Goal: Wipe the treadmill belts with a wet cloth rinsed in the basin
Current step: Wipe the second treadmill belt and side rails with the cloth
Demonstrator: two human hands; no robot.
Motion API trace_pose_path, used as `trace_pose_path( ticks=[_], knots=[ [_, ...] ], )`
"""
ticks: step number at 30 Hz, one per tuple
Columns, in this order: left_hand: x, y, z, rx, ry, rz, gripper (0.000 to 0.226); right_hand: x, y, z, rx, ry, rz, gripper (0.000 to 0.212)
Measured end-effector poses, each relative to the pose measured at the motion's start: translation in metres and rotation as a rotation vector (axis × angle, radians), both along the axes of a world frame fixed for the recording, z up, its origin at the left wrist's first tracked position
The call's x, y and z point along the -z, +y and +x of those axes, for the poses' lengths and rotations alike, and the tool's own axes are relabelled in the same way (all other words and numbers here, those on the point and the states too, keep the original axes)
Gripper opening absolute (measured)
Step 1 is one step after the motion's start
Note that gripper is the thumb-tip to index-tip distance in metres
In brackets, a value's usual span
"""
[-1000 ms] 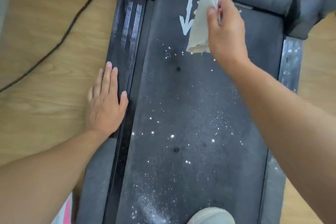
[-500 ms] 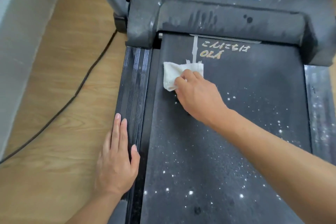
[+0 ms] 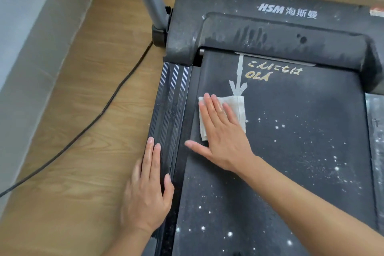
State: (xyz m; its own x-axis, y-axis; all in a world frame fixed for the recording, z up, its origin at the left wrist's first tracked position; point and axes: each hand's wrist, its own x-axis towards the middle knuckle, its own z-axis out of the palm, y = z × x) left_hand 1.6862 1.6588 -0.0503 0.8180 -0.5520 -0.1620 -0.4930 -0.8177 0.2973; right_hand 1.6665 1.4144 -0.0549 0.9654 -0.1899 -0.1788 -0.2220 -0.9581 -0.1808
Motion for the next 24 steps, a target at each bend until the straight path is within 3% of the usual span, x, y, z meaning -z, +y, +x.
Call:
trace_pose_path(
  ticks=[6,11,15,20,24],
  knots=[
    [-0.002,0.0,-0.001,-0.002,0.009,0.015,0.077,0.001,-0.042,0.101,0.143,0.003,-0.028,0.112],
    [-0.005,0.0,-0.001,-0.016,0.021,0.018,0.078,-0.001,-0.067,0.125,0.086,-0.004,-0.06,0.114],
    [-0.005,0.0,0.001,-0.012,0.031,0.017,0.077,-0.009,-0.044,0.08,0.043,0.032,0.038,0.112],
    [-0.004,0.003,0.003,-0.009,0.051,0.009,0.078,-0.02,0.031,-0.06,-0.216,0.118,0.105,0.108],
    [-0.005,0.003,0.004,0.001,0.065,0.009,0.078,-0.03,0.053,-0.093,-0.178,0.115,0.15,0.084]
  ],
)
